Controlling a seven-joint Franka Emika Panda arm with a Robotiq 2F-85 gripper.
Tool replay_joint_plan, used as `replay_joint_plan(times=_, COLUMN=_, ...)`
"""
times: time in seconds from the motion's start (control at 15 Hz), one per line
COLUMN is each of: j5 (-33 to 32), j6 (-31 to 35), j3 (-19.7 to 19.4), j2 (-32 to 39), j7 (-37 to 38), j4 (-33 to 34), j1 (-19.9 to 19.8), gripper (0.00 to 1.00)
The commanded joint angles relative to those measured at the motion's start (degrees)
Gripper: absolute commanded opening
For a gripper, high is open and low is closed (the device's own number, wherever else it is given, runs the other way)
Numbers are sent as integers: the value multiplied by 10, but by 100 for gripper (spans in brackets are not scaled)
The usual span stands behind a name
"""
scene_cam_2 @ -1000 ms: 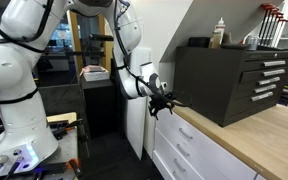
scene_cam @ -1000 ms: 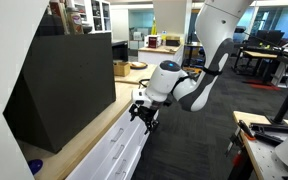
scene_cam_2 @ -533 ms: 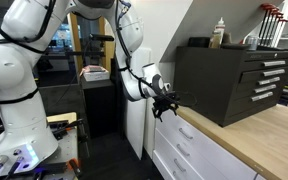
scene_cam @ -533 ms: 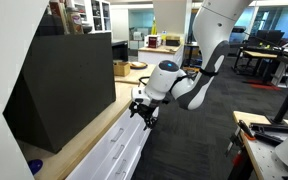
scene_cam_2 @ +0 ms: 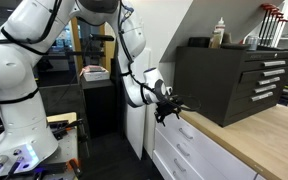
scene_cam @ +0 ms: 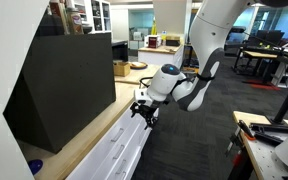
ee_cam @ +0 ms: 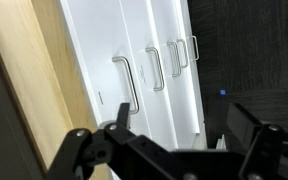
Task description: Open the topmost drawer of the file cabinet to the left
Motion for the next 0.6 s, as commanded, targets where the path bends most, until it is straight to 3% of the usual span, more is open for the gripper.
replay_joint_plan(times=0.0, j5=-20, j6=55, j3=-10, j2=27, j7=-27, j4=11, j1=0, gripper=100)
replay_joint_plan(times=0.53, j5=-8, j6=97, j3=-17, j2=77, j7=-68, j4=42, j1=-1, gripper=100)
